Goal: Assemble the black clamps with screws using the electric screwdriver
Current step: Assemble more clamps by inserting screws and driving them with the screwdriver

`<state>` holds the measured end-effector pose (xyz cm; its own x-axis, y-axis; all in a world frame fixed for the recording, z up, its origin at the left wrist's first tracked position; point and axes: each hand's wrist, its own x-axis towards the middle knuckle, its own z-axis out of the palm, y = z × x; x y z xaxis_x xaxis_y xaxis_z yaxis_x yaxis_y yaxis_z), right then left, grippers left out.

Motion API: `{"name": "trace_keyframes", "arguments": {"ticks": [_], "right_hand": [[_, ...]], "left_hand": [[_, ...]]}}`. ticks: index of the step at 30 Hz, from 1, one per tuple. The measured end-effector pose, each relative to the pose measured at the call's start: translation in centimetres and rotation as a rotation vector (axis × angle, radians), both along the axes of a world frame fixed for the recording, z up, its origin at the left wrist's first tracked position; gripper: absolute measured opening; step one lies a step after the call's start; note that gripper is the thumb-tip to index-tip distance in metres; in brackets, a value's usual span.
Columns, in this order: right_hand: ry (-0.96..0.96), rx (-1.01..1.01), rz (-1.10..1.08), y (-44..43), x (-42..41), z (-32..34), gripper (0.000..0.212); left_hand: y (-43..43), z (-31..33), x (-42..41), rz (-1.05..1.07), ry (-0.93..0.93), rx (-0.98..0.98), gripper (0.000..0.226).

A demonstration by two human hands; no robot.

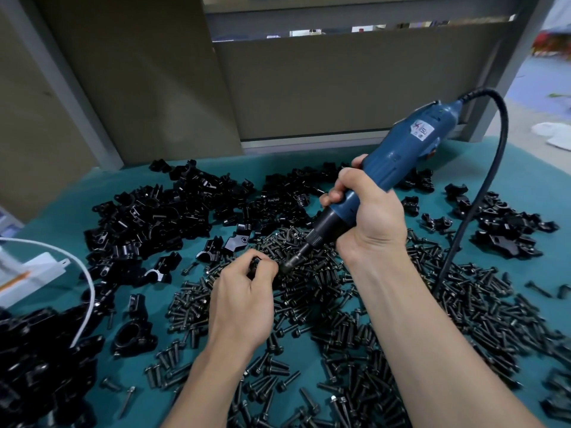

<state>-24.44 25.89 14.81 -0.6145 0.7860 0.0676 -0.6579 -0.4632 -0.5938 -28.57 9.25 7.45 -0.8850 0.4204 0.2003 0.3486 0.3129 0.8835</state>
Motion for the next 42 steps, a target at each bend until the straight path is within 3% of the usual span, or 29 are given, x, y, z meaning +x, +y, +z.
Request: {"name": "trace_keyframes", "arguments": {"ticks": [42], "right_hand": [[0.039, 0.22, 0.074, -0.73, 0.43, -0.61, 0.032]], "left_hand": [[0.55, -0.36, -0.19, 0.008, -0.077, 0.007, 0.028]]}}
